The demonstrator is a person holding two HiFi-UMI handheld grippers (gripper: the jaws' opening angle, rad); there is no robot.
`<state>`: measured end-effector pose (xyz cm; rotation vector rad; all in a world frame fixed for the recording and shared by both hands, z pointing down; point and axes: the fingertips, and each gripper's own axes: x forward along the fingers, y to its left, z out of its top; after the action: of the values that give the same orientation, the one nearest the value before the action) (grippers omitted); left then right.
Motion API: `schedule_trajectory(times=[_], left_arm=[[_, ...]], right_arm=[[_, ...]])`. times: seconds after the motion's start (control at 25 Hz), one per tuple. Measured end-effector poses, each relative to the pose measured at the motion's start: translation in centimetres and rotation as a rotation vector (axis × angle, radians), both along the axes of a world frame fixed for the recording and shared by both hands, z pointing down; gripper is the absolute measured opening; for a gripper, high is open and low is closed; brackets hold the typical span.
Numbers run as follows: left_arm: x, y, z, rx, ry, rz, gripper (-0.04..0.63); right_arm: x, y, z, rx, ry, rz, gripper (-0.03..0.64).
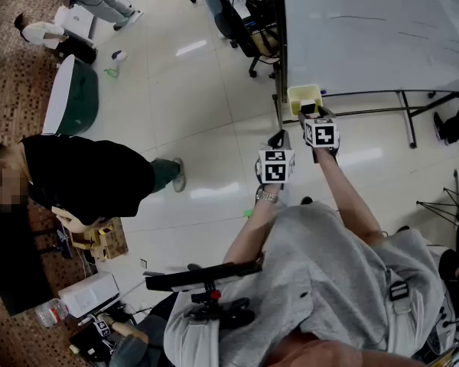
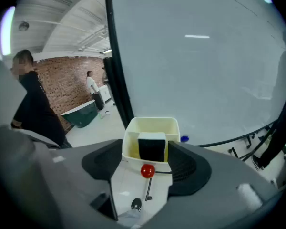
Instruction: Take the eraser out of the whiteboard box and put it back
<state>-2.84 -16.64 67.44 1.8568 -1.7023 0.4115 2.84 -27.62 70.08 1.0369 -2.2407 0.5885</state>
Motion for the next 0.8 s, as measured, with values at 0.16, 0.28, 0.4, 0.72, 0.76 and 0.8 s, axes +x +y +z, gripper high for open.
schedule_trajectory(times=[0.16,0.28,0.4,0.72,0.76,0.8], left_arm=[[-4.2,-2.7,-0.5,0.008,-0.012,0.014,0.006],[-5.3,-4.0,-0.4,0.009,-0.002,0.043,0.006],[-5.6,-4.7,-0.4,0.007,0.013,0.062,0.006],[-6.8,-7.3,-1.1,0.022,0.028,0.068,0.006],[-6.7,-7.6,-1.2,0.026,0.033,0.066,0.006],[-6.6,-8.0,-1.3,0.031,0.037,0.064,0.006]], right_arm=[[-2.0,-1.5,1.2,-0.036,0.027,0.053,0.327],[-2.5,-1.9,3.0,-0.074,0.073,0.088,0.327],[-2.3,-2.1,4.8,-0.113,0.104,0.104,0.327],[-2.0,-1.9,3.1,-0.178,0.055,0.047,0.268],[-1.9,-1.8,1.6,-0.183,0.023,0.039,0.268],[-1.9,-1.9,-0.3,-0.176,-0.01,0.03,0.268]])
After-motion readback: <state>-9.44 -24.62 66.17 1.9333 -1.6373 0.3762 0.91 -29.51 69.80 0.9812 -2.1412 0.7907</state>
